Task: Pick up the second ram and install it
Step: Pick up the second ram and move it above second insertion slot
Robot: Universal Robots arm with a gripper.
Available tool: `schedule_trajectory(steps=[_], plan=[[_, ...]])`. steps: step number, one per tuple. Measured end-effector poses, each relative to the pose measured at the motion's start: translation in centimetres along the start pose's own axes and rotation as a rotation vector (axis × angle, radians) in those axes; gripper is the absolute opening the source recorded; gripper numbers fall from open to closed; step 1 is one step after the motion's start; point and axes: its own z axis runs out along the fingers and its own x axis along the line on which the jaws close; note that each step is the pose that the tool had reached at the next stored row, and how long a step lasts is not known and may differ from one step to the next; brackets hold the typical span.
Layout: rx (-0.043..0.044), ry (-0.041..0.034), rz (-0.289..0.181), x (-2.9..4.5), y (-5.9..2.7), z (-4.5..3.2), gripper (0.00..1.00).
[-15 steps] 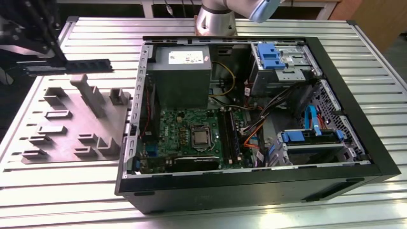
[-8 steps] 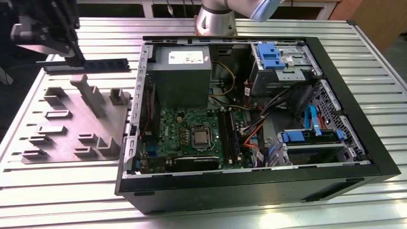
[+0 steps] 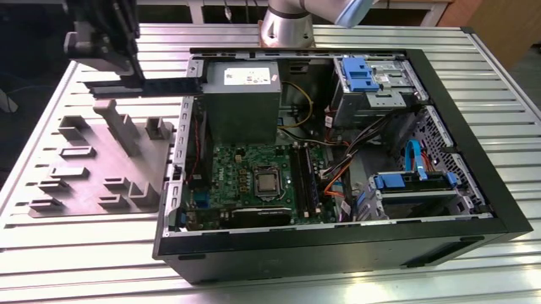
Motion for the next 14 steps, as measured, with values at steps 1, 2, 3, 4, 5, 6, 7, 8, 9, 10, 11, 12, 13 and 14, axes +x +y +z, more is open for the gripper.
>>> schedule_trajectory(steps=[1, 2, 3, 4, 5, 6, 7, 8, 9, 10, 11, 12, 13, 14], plan=[[-0.0003, 0.0000, 0.000, 0.00, -0.46, -0.01, 0.12], [-0.0006, 0.0000, 0.000, 0.01, -0.92, -0.03, 0.12], [-0.0010, 0.0000, 0.000, 0.01, -1.35, -0.05, 0.12], [-0.0013, 0.0000, 0.000, 0.01, -1.79, -0.06, 0.12], [-0.0017, 0.0000, 0.000, 0.01, -2.29, -0.08, 0.12], [-0.0020, -0.0001, 0.000, 0.01, -2.74, -0.09, 0.12], [-0.0023, -0.0002, 0.000, 0.01, -3.19, -0.10, 0.12], [-0.0026, -0.0001, 0.000, 0.01, -3.63, -0.12, 0.12], [-0.0029, -0.0001, 0.000, 0.02, -4.09, -0.13, 0.12], [-0.0032, -0.0001, 0.000, 0.02, -4.54, -0.15, 0.12], [-0.0036, 0.0000, 0.000, 0.02, -4.99, -0.16, 0.12], [-0.0039, 0.0000, 0.000, 0.02, -5.43, -0.18, 0.12], [-0.0042, 0.0000, 0.000, 0.02, -5.90, -0.20, 0.12], [-0.0045, -0.0002, 0.000, 0.02, -6.38, -0.21, 0.12]])
